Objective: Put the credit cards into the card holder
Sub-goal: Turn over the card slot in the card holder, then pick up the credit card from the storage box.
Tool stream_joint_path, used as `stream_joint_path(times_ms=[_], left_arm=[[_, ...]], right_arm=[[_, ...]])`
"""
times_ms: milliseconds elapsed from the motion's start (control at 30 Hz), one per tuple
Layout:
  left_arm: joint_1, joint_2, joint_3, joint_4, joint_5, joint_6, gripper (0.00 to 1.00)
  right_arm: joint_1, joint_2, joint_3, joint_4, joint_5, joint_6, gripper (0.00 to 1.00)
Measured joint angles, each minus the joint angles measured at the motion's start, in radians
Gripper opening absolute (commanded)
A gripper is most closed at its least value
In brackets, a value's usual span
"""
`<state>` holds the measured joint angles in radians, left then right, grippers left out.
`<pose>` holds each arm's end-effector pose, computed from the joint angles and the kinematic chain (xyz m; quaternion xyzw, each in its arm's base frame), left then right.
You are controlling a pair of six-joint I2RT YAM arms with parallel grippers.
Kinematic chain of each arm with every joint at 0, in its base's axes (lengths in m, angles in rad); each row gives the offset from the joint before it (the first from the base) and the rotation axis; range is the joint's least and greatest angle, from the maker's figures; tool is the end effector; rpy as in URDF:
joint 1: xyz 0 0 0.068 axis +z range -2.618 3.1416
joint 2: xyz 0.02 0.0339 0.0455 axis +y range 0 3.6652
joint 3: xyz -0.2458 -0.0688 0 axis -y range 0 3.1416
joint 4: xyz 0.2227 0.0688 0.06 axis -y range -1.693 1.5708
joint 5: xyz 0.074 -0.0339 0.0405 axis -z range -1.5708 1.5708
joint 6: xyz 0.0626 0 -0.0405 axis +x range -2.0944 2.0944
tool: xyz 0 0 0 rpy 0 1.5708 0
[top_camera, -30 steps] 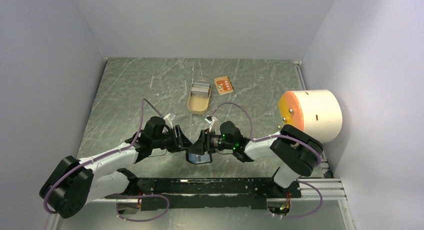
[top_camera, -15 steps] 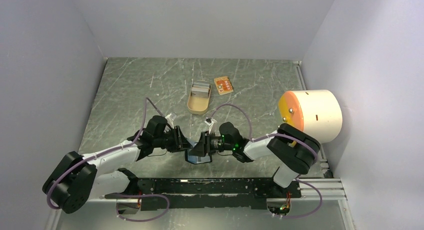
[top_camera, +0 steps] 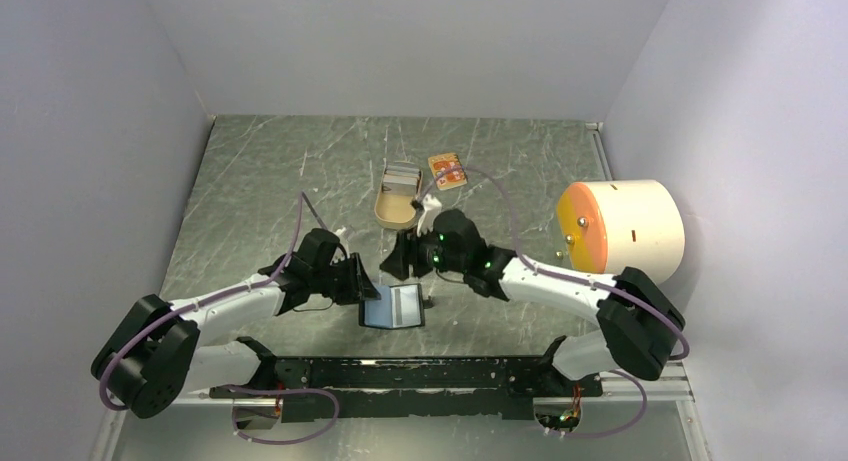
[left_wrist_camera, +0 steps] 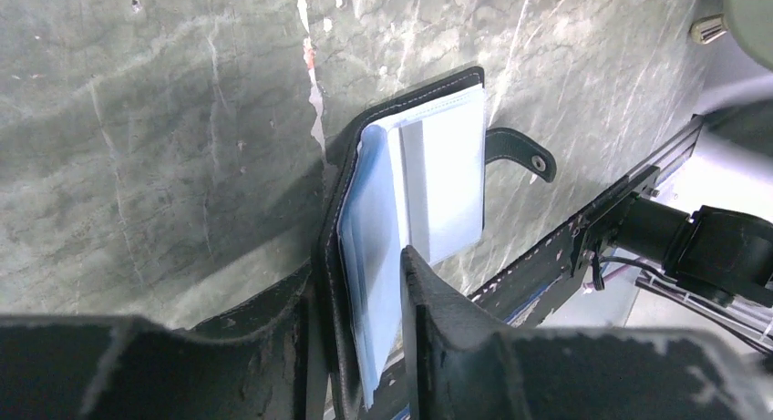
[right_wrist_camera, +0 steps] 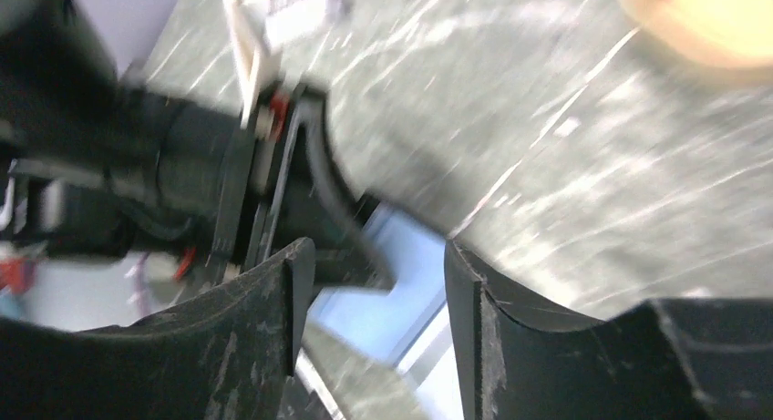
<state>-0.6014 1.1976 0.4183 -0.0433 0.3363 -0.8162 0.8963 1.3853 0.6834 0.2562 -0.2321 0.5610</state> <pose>0.1710 -0.1424 0.1310 -0.0376 0.9190 -0.3528 0.1721 0.1794 0.2474 0.1989 -0.2011 0.8181 0.4258 0.3300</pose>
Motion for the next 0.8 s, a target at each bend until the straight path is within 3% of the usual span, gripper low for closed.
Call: stream_joint_path(times_ms=[167,300,567,800], left_arm=[[0.0,0.002,0.0,-0.001,0.003,0.011,0.17],[0.0,0.002,0.0,0.002,0.006,0.018,0.11],[0.0,0.002,0.0,0.011,0.029,0.023,0.1],[0.0,0.002,0.0,0.025,0.052,0.023,0.11]], right_arm=[[-0.079,0.014,0.216,-0.18,0.15,-0.17,0.64],[-0.151,0.093,0.365,-0.24,0.222,-0.301,0.66],[-0.202,0.328,0.531,-0.246,0.332,-0.621,0.68],[-0.22,0.538,0.67,-0.218,0.33,-0.919,0.71]])
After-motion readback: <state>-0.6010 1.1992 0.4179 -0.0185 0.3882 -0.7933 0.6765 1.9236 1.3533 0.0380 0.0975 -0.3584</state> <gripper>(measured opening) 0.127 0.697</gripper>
